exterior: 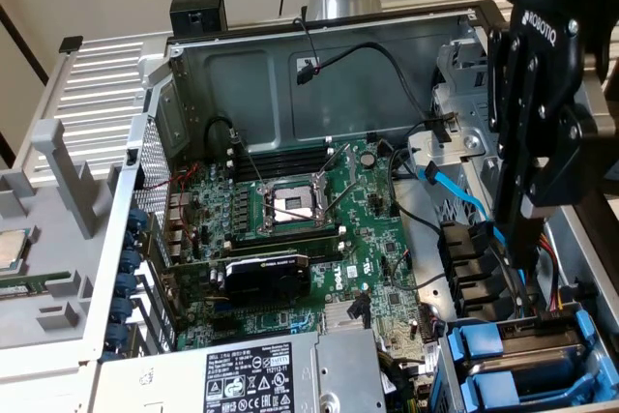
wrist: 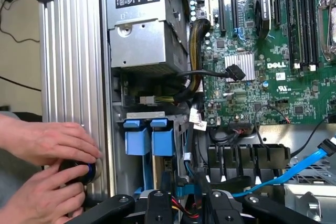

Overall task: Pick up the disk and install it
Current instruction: 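Insert the first disk wire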

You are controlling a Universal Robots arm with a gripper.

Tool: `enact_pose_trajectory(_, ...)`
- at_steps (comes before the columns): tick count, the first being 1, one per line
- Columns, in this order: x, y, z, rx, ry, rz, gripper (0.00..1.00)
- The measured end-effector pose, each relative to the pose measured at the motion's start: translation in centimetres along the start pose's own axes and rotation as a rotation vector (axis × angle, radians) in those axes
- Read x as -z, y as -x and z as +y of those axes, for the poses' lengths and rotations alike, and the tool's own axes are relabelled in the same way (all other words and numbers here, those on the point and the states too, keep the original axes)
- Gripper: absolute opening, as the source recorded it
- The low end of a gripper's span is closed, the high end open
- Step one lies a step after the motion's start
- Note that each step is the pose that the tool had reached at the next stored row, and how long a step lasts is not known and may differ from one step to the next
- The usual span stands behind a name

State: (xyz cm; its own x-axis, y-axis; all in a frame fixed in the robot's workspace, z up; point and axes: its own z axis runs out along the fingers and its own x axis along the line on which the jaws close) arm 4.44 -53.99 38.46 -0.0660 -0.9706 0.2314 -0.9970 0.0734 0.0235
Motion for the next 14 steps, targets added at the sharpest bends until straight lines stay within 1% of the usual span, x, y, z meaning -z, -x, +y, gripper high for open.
enact_pose_trajectory(3, -0.13, 0.01, -0.01, 0.001, 0.0014, 0.0001, 0.31)
enact_pose_trajectory(8, -0.38, -0.03, -0.02, 0.002, 0.0063, 0.0005, 0.31)
enact_pose_trajectory(14, -0.69, -0.31, -0.06, 0.002, 0.0074, 0.0005, 0.31)
